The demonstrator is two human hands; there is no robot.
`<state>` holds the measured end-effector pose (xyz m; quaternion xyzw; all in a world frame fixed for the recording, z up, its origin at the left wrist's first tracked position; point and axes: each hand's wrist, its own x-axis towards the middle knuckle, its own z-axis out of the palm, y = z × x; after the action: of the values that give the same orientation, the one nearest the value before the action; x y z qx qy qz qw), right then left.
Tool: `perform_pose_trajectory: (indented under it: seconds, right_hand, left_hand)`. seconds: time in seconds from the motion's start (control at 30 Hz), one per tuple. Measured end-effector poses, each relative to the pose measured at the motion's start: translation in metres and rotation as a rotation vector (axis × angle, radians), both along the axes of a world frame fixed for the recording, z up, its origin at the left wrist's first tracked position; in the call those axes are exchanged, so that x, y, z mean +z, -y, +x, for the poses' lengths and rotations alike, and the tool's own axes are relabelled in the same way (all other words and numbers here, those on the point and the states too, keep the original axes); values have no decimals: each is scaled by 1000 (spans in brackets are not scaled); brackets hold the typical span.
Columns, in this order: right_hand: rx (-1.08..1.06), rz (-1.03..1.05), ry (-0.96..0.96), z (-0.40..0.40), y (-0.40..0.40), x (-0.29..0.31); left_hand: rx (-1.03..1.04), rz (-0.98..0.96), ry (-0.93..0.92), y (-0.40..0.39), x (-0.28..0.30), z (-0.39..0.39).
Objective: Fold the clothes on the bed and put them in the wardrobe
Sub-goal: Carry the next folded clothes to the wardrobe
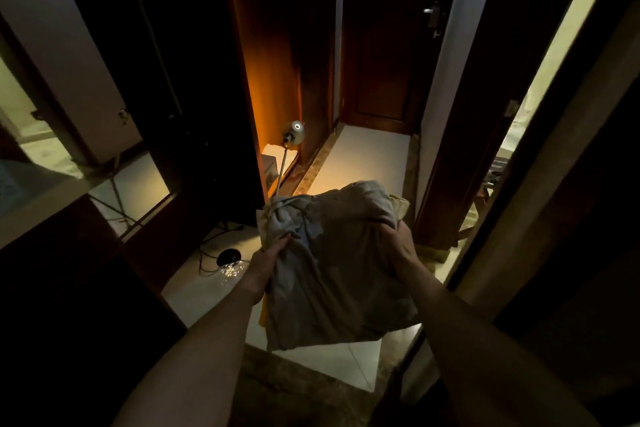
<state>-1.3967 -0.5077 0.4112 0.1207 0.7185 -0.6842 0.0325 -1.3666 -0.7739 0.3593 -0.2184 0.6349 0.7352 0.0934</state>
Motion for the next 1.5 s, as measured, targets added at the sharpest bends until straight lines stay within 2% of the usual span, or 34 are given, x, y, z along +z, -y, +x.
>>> perform_pose_trajectory:
  seconds: [0.2, 0.37, 0.67, 0.87, 1.1, 1.4, 1.5]
  right_hand:
    - [-39, -2, -4, -64, 28, 6]
    - [-90, -17, 7, -117, 43, 0]
    - [-199, -37, 59, -228, 33, -13]
    - [-208, -68, 37, -332, 18, -14]
    - [-184, -1, 4, -463, -6, -5]
    - [-196, -41, 22, -594, -16, -1]
    - [-204, -49, -35, -642, -15, -4]
  left_hand:
    - [-47, -18, -13, 38, 0, -90]
    - [-100, 3, 28, 65, -32, -173]
    - [-165, 55, 3, 38, 0, -266]
    - [-190, 47, -15, 21, 4, -368]
    - [-121, 65, -44, 1, 14, -485]
    - [-113, 77, -32, -11, 19, -615]
    - [-132, 80, -60, -11, 15, -669]
